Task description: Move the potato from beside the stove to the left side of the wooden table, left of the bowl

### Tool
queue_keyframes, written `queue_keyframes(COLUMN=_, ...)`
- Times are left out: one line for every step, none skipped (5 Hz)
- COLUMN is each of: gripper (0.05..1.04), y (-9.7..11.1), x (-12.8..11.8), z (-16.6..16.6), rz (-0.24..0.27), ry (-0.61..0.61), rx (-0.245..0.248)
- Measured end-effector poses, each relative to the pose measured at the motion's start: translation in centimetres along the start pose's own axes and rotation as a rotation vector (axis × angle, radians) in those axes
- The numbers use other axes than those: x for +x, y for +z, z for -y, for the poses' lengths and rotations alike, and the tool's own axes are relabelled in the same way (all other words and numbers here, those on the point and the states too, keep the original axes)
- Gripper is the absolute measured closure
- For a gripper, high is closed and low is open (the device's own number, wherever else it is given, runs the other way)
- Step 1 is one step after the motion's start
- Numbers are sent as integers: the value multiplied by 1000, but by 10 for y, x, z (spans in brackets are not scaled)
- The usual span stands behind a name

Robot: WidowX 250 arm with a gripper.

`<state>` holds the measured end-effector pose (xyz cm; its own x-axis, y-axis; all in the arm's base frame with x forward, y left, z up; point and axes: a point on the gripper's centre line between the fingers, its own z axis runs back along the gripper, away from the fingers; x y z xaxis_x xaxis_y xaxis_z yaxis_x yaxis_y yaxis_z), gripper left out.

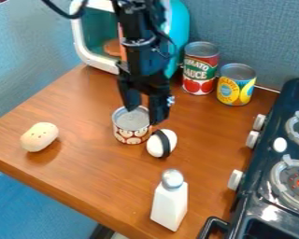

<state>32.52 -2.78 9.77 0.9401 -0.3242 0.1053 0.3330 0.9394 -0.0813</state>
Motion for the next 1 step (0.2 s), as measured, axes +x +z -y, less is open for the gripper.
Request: queue_keyframes(gripper=82, y=-5, x=-2, z=5, rz=-27, ry=-1, rx=17)
